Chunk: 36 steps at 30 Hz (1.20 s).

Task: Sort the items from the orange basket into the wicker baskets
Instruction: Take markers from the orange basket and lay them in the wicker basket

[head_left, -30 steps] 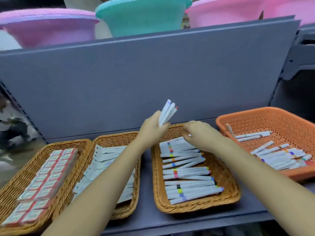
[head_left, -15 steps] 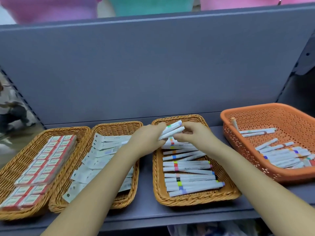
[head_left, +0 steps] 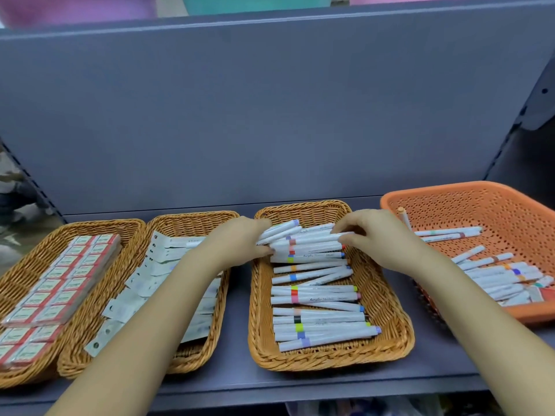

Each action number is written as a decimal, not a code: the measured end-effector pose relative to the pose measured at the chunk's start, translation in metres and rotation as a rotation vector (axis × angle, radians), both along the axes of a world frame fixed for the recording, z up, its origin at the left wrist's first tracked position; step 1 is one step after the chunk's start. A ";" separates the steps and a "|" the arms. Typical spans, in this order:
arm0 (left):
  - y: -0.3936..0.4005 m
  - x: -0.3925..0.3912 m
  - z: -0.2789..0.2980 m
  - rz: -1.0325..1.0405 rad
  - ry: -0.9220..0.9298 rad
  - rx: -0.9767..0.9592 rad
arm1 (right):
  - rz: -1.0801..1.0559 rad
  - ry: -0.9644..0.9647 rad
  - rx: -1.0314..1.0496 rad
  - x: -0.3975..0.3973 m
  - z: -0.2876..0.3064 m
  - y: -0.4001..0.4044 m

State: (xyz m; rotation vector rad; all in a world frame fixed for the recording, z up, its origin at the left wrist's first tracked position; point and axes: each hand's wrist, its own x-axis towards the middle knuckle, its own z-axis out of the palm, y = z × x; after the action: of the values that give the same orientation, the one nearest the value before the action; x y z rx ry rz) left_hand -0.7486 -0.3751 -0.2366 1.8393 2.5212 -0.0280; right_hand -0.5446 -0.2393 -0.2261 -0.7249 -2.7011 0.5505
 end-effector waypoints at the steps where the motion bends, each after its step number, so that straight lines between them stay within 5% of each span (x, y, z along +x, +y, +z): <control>1: -0.001 -0.003 0.000 0.015 0.000 -0.008 | -0.012 -0.044 0.038 0.002 0.001 0.001; 10: -0.002 0.002 0.001 -0.002 -0.005 -0.005 | 0.112 -0.375 0.164 -0.015 -0.029 -0.013; 17: 0.001 0.020 0.001 -0.091 0.039 -0.026 | 0.143 0.073 0.170 -0.021 -0.002 -0.024; 26: 0.002 0.028 0.005 -0.136 -0.019 -0.043 | 0.278 -0.018 0.350 -0.032 0.003 -0.030; 36: -0.011 0.004 0.007 -0.045 -0.120 -0.062 | 0.105 -0.004 0.309 0.014 0.018 -0.005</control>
State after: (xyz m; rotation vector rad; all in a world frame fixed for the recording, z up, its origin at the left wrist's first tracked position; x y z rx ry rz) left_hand -0.7446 -0.3858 -0.2294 1.8163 2.3730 0.0034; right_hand -0.5306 -0.2441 -0.2079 -0.5031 -2.7502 0.1467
